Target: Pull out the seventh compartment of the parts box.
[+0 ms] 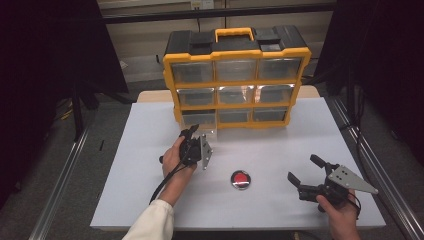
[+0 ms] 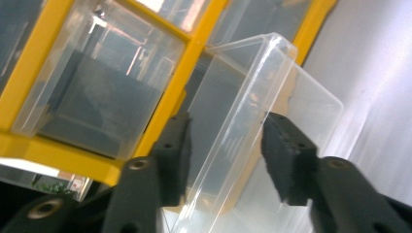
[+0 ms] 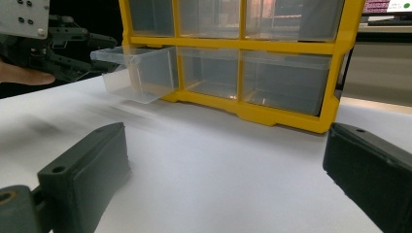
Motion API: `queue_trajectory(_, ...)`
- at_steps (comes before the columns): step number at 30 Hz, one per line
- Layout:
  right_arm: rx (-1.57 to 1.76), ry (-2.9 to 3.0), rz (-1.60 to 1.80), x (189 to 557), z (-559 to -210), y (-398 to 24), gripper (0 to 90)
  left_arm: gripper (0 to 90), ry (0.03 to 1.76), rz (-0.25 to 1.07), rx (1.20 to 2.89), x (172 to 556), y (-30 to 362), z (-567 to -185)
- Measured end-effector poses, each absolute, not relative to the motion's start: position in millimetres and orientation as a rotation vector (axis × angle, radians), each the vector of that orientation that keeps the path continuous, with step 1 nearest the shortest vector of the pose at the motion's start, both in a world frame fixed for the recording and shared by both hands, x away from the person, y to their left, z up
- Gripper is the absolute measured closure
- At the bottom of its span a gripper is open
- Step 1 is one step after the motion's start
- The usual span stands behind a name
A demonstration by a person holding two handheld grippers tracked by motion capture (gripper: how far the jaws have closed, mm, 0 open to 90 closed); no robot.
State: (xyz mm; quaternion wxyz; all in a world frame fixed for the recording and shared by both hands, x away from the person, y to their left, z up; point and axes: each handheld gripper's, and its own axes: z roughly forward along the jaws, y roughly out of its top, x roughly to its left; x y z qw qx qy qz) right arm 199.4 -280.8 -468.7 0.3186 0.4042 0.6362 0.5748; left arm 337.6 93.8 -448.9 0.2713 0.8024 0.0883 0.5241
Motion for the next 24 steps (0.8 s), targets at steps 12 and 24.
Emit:
queue_trajectory(12,1.059,1.681,1.504,199.4,-469.1,-280.4,2.0,35.9,0.441,1.254,1.985,327.3,99.8,-444.2)
queue_trajectory(24,1.057,1.689,1.496,199.8,-469.5,-279.7,2.0,25.9,0.577,0.968,1.923,317.2,97.6,-447.2)
